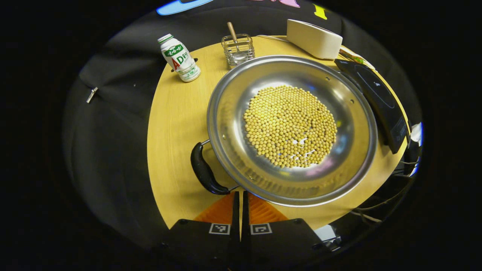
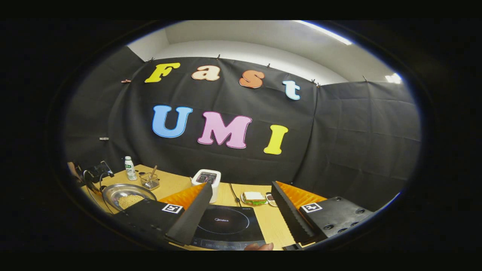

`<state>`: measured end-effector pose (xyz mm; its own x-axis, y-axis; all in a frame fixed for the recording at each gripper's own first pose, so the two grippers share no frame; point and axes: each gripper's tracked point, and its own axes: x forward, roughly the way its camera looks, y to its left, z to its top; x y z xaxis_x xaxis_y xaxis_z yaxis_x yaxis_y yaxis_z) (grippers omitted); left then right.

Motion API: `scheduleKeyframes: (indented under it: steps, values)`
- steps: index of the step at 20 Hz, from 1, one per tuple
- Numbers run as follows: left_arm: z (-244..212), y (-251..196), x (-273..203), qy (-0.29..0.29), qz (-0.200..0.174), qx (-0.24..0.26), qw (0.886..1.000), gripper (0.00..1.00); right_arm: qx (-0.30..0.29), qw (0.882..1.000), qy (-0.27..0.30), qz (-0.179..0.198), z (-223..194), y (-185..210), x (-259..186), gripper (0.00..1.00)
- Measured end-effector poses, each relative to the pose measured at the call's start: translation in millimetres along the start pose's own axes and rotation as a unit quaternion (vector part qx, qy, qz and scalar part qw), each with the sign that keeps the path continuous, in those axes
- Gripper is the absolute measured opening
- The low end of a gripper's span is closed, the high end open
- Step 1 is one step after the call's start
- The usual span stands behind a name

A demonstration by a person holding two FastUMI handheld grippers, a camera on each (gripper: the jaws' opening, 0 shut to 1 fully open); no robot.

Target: First push the handle of the pot to place it horizontally, then grasp the pot with both hands and set it on the induction cooktop.

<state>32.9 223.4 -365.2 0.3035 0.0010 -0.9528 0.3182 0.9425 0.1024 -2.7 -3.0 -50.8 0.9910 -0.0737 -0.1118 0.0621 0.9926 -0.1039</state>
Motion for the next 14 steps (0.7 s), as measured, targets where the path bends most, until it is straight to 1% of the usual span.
scheduleKeyframes:
  steps: [3, 5, 7, 10, 14]
  values:
    - [8.2, 13.1, 4.8, -0.002, 0.012, 0.008, 1.0, 0.05, 0.001, 1.0, 0.001, -0.003, -1.3, 3.0, 0.6, 0.98]
    - [13.5, 20.9, 8.6, -0.003, 0.016, 0.004, 1.0, 0.05, 0.0, 1.0, 0.001, -0.004, -0.5, 3.4, 0.2, 0.99]
    - [17.9, 26.3, 10.2, -0.005, 0.019, -0.002, 1.0, 0.05, 0.0, 1.0, 0.001, -0.006, -0.7, 3.1, -2.7, 0.98]
    - [20.9, 28.7, 9.2, -0.008, 0.023, -0.005, 1.0, 0.05, 0.001, 1.0, 0.006, -0.007, -4.6, 2.7, -3.9, 0.99]
    - [20.2, 32.5, -1.4, -0.036, 0.046, -0.021, 0.998, 0.05, 0.005, 1.0, 0.016, -0.001, -11.3, 4.6, -5.3, 0.98]
